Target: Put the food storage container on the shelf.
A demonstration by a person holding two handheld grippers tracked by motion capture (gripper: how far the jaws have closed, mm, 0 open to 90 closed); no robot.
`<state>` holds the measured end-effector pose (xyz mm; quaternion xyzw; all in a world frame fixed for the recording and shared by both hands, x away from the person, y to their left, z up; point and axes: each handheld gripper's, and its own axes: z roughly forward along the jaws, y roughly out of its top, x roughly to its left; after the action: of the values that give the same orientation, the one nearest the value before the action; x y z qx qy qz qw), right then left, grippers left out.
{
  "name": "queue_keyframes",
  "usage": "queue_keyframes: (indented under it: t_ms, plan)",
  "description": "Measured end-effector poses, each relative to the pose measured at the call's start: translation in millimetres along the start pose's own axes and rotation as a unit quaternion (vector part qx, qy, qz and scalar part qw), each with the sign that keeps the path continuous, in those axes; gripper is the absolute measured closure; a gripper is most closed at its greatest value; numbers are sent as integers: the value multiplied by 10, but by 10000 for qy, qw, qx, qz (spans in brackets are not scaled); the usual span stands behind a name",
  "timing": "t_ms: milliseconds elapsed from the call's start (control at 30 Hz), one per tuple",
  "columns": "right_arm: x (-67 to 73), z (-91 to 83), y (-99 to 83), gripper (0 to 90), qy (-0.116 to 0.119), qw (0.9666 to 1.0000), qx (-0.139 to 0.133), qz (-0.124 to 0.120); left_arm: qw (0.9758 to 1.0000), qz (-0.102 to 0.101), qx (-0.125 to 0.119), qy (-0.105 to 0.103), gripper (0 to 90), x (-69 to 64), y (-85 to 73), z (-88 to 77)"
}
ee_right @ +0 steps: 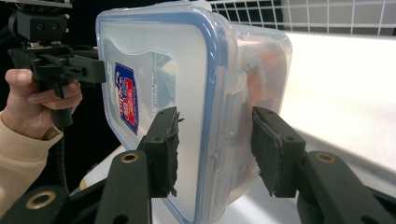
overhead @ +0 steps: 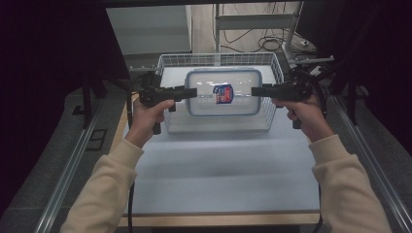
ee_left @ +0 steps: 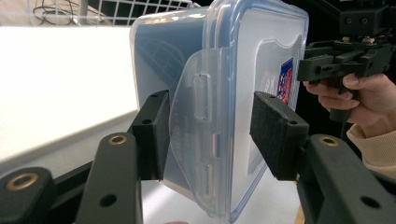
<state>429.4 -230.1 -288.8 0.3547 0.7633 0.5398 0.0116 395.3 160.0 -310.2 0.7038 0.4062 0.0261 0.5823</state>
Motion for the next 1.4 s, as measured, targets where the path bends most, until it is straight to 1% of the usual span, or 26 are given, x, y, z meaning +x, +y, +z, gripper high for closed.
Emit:
queue_keyframes:
  t_ms: [67,133,233,400,500,600,633,667,700,833,933,1000,1033,1133,1167,1333,1400]
  plan:
    - [-55,31,95,531,23,10000,3,5,10000,18,0,6,491,34,65,16]
    - [-78,43,127,530,33,10000,14,7,10000,-6,5,22,491,67,124,38]
    - [-162,89,220,530,78,10000,27,52,10000,-36,-11,25,493,131,207,75]
    - [-305,174,362,529,121,9998,-15,125,9999,-106,12,85,494,222,337,132]
    - [-365,226,432,528,127,9998,-9,181,9999,-144,36,89,495,308,397,162]
    - [-427,302,489,527,105,9996,30,254,9998,-174,49,77,493,414,435,192]
    - [-462,348,510,527,88,9995,39,293,9997,-240,33,62,493,447,444,205]
    - [-462,348,510,527,88,9995,39,293,9995,-301,0,38,493,485,449,221]
    - [-479,369,519,527,75,9995,42,319,9995,-323,-6,9,493,530,455,238]
    - [-544,437,547,526,-23,9991,127,410,9987,-498,51,-74,490,668,462,318]
    - [-592,472,546,524,-60,9988,191,457,9983,-573,107,-72,490,718,451,367]
    - [-626,492,539,523,-68,9982,226,547,9980,-624,84,-79,490,737,450,387]
    - [-648,500,540,520,-63,9981,183,587,9980,-619,82,-72,490,740,457,393]
    - [-668,504,550,516,-69,9980,178,607,9982,-577,142,-70,490,753,484,420]
    - [-679,506,556,511,-74,9977,189,650,9980,-602,162,-47,488,754,495,427]
    - [-730,544,578,504,-88,9964,157,829,9958,-891,180,-94,486,840,541,471]
    - [-759,562,584,501,-79,9953,151,949,9942,-1063,131,-125,485,880,555,501]
